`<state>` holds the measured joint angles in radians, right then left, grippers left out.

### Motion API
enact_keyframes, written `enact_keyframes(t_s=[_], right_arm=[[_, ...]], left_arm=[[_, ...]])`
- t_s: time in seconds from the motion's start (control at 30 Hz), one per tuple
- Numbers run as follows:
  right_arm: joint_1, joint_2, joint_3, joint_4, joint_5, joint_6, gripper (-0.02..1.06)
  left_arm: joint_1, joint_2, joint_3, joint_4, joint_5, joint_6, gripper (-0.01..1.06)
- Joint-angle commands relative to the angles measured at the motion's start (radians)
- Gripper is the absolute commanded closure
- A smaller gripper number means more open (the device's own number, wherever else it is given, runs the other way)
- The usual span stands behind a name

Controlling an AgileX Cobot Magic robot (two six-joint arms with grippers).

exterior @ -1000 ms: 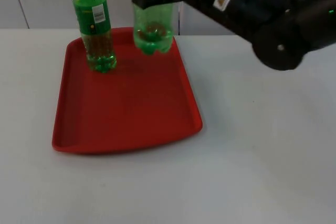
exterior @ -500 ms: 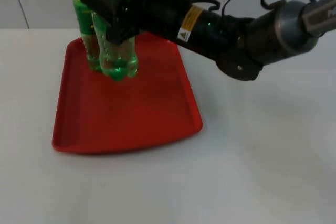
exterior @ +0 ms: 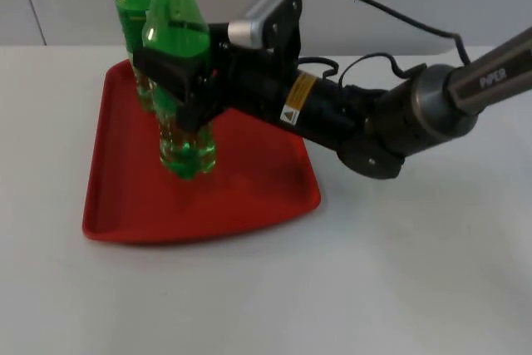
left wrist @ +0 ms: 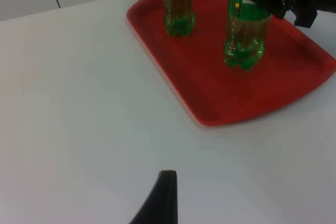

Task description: Place the bottle upright on the tray.

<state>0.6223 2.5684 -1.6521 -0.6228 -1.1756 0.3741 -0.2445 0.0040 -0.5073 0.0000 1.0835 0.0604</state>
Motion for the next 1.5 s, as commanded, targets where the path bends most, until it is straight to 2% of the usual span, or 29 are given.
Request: enact_keyframes(t_s=[0.0,0.87,0.93,1.0,1.03,1.17,1.2,1.27,1.33,1.47], right_arm=[[0.002,0.014,-0.004,0.002,-0.044,-0.005,1.05],[0.0,0.051,-0.004,-0.003,-0.046,-0.031,1.04],[0.0,0.051,-0.004,-0.003,-0.046,-0.031,0.97],[0.0,0.051,-0.004,-0.003,-0.046,-0.031,0.82],[0.0,0.051,-0.004,-0.003,-0.046,-0.031,0.82],[0.0,0.051,-0.004,0.0,-0.046,-0.029,0.37],[0.0,0.051,-0.004,0.0,-0.046,-0.029,0.37],[0.0,0.051,-0.004,0.01,-0.046,-0.011,0.19],[0.0,0.051,-0.004,0.025,-0.046,-0.011,0.09],[0.0,0.051,-0.004,0.026,-0.046,-0.009,0.07]], left_arm=[[0.002,-0.004,0.006,0.01,-0.005,-0.005,0.17],[0.002,-0.004,0.006,0.012,-0.005,-0.005,0.17],[0.002,-0.004,0.006,0.012,-0.005,-0.005,0.17],[0.002,-0.004,0.006,0.012,-0.005,-0.005,0.17],[0.002,-0.004,0.006,0.012,-0.005,-0.005,0.17],[0.002,-0.004,0.006,0.012,-0.005,-0.005,0.17],[0.002,-0.004,0.006,0.012,-0.005,-0.005,0.17],[0.002,-0.004,0.006,0.012,-0.005,-0.005,0.17],[0.002,-0.004,0.006,0.012,-0.005,-0.005,0.17],[0.002,-0.004,0.006,0.012,-0.005,-0.005,0.17]])
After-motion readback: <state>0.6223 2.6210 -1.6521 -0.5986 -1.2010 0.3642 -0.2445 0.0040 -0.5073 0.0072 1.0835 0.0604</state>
